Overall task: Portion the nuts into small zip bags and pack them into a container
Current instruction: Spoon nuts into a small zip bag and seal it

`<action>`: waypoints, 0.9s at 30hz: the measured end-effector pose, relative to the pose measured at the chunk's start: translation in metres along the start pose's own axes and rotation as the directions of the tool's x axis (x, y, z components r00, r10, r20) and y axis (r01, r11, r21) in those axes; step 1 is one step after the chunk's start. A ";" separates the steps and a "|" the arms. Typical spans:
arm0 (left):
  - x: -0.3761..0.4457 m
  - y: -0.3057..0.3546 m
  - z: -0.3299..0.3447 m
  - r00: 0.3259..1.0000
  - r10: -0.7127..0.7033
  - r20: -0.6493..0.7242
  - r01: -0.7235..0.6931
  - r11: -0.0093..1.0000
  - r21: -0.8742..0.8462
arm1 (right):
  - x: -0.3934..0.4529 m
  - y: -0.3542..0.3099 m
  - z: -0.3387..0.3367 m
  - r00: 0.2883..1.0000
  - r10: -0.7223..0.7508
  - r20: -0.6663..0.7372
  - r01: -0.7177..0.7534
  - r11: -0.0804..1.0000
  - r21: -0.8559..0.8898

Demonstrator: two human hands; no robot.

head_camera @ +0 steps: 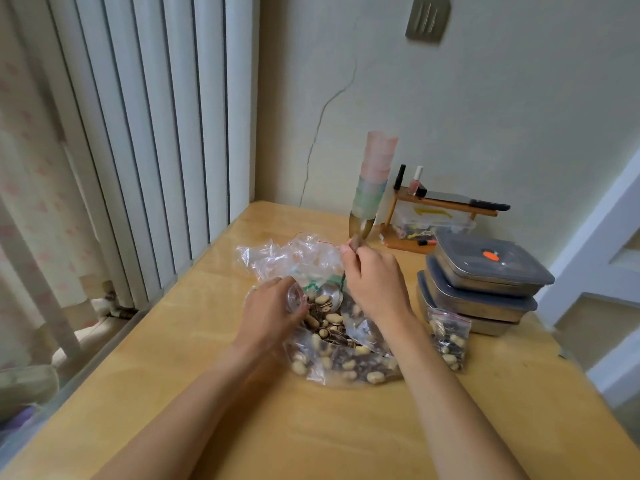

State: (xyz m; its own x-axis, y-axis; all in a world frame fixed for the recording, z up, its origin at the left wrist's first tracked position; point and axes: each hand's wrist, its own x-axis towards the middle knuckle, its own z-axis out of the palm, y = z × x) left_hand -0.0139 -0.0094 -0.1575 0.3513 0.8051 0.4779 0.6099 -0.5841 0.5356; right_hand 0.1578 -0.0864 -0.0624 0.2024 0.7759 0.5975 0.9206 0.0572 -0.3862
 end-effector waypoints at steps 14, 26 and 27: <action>0.006 -0.004 -0.016 0.999 0.037 0.012 -0.038 0.987 0.159 | 0.018 0.000 0.018 0.932 0.255 0.258 -0.327 0.898 0.293; 0.006 0.001 -0.015 0.999 -0.039 -0.003 0.039 0.998 0.044 | 0.022 0.037 0.010 0.781 0.537 0.318 -0.622 0.621 0.477; 0.006 0.002 -0.015 0.999 -0.042 0.003 0.042 0.998 0.045 | 0.024 0.039 0.006 0.793 0.540 0.283 -0.605 0.644 0.468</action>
State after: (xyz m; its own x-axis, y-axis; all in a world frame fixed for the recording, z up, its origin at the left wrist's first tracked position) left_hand -0.0213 -0.0069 -0.1429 0.3271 0.8292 0.4532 0.6556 -0.5446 0.5231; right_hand 0.1970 -0.0619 -0.0670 0.5628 0.8239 0.0666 0.3144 -0.1389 -0.9391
